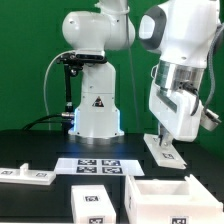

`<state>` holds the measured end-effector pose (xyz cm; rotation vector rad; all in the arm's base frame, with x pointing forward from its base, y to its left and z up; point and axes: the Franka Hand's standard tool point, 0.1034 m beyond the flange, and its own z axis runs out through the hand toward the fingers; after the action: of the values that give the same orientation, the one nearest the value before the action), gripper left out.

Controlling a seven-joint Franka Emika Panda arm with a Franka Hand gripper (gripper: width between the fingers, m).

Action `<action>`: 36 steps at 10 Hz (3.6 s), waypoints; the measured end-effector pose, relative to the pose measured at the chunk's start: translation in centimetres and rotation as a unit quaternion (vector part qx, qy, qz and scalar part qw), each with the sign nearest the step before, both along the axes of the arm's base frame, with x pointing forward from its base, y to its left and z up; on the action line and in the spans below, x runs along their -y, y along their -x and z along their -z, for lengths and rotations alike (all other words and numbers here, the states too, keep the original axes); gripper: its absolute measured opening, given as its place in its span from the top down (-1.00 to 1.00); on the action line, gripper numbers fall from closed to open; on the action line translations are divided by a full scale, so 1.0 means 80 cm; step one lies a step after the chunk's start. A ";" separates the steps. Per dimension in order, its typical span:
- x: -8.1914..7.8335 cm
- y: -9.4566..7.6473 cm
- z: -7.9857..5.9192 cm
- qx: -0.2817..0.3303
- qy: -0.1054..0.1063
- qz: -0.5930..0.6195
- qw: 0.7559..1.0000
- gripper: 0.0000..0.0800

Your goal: Assemble cabinet

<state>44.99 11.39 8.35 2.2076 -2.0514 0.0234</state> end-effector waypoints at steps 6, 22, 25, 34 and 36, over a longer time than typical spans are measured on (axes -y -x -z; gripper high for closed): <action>0.011 -0.008 0.012 0.060 -0.042 -0.027 0.997 0.84; 0.022 -0.021 0.030 0.087 -0.064 0.025 0.994 0.84; 0.016 -0.022 0.029 0.087 -0.065 0.018 0.994 0.84; 0.013 -0.056 0.032 0.089 -0.067 0.020 0.994 0.84; 0.013 -0.057 0.031 0.090 -0.067 0.019 0.994 0.84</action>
Offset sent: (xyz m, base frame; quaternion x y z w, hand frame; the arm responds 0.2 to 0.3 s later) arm 0.0140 -0.0397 -0.0027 -0.0650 0.0029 0.0144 0.9978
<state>49.59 10.35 5.85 2.3200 -2.2514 0.0865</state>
